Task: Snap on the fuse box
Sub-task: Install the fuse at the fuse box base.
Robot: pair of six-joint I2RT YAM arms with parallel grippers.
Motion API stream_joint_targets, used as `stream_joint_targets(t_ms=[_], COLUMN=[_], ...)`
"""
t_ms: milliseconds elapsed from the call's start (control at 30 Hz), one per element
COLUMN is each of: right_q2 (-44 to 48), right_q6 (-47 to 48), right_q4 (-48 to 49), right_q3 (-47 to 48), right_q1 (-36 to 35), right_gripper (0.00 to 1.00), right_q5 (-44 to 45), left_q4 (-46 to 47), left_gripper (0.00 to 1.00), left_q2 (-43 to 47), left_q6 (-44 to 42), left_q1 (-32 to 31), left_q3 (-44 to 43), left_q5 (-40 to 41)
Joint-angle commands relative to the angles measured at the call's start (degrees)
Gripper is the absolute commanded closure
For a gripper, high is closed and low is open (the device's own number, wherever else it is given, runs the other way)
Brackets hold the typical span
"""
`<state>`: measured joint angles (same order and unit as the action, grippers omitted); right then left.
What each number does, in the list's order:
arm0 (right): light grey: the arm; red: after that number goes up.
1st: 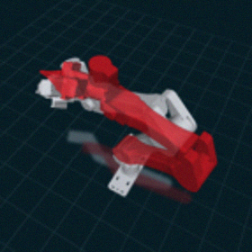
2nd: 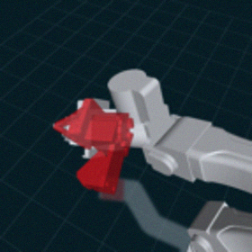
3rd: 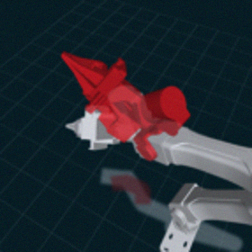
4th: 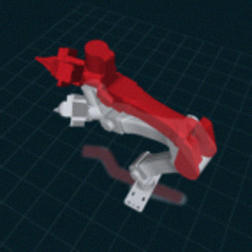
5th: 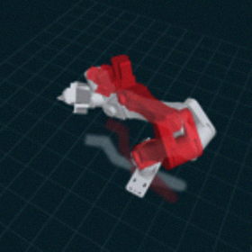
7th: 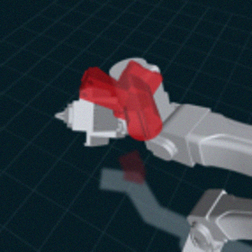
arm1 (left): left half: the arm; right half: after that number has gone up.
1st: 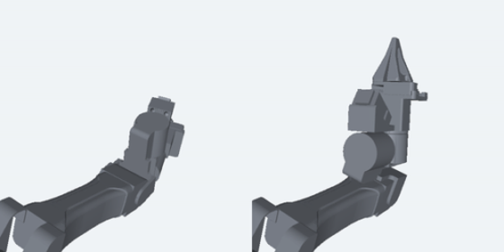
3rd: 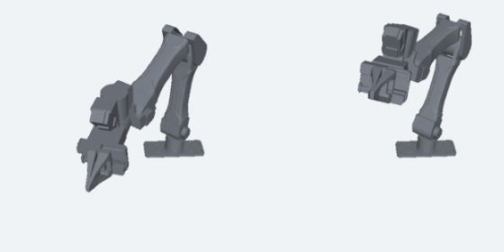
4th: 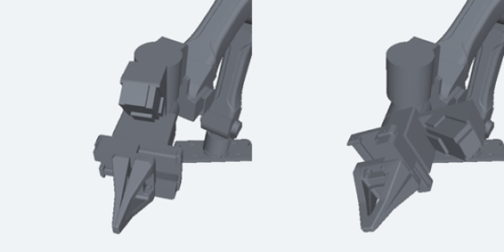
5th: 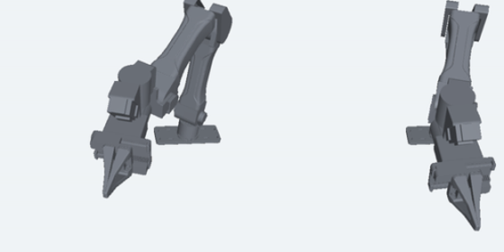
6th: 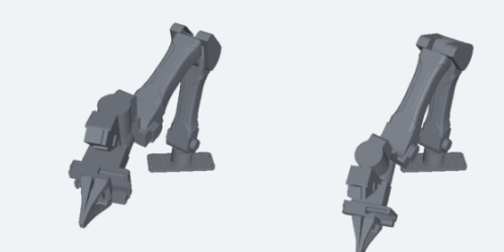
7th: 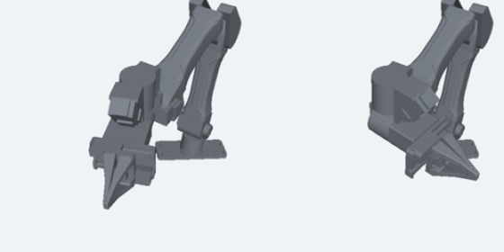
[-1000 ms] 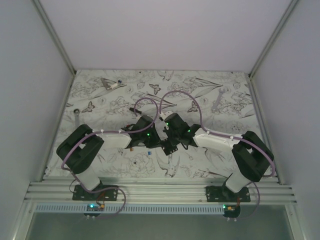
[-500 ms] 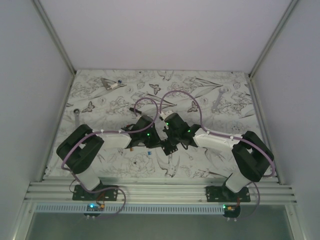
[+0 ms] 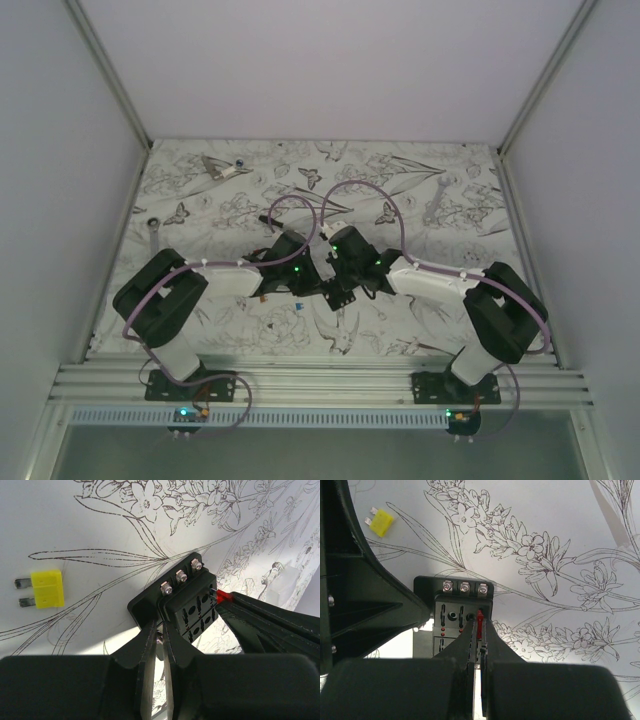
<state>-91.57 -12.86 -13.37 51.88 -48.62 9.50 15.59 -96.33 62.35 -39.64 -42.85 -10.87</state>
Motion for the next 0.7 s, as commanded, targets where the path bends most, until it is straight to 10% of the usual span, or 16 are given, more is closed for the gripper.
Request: stream_joint_targets(t_ms=[0, 667], right_q2=[0.59, -0.25], right_q6=[-0.87, -1.38], right_q4=[0.0, 0.89], right_q3=[-0.52, -0.94], right_q1=[-0.34, -0.34], right_gripper=[1.0, 1.0], right_q5=[1.55, 1.84], left_q4=[-2.23, -2.3], left_gripper=[0.85, 0.86], left_q2=[-0.89, -0.72], left_q6=[-0.89, -0.91], left_q1=[0.42, 0.38], left_q3=[0.49, 0.66], left_q5=[0.39, 0.34])
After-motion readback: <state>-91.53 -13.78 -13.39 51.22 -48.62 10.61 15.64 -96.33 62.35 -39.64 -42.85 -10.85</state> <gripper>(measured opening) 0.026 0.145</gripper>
